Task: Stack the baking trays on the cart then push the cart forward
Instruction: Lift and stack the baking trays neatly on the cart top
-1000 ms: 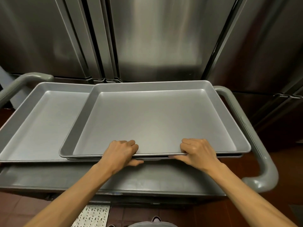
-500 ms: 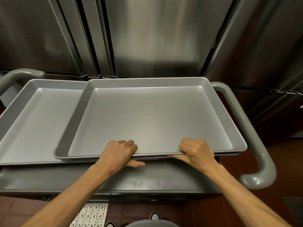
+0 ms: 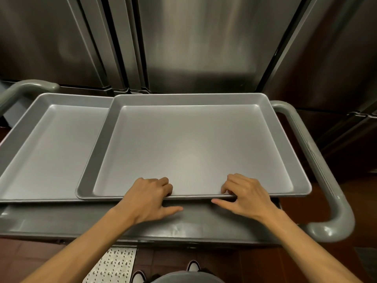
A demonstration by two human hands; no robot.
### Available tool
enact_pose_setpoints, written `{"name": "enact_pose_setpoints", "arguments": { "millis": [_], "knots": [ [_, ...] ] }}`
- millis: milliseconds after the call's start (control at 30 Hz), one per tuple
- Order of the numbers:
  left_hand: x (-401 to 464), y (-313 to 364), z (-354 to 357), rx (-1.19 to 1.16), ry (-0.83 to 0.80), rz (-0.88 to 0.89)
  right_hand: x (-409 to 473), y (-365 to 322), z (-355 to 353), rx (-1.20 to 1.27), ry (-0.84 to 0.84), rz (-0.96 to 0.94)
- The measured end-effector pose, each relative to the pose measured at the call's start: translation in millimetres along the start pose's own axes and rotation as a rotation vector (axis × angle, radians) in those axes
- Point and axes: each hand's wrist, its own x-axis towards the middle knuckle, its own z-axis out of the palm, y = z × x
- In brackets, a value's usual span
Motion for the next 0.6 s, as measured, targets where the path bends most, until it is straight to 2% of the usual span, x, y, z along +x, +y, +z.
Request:
{"name": "enact_pose_setpoints", "arguments": {
  "millis": [167, 267, 400, 467, 600],
  "knots": [
    [-6, -4, 4, 0.019, -0.109, -0.026, 4, -4, -5, -0.196, -0.282, 0.003],
    [-10, -2, 10, -0.009, -0.089, -0.049, 9, -10, -6, -0.274, -0.389, 0.089],
    [-13, 0, 14, -0.020, -0.050, -0.077, 5, -21, -2, -0.400, -0.398, 0.215],
    [-15, 1, 15, -0.028, -0.043, -0.091, 4, -22, -3, -0.416, -0.375, 0.212],
    [-18, 2, 13, -0.040, -0.047, -0.113, 9, -20, -6, -0.453, -0.441, 0.146]
  ]
}}
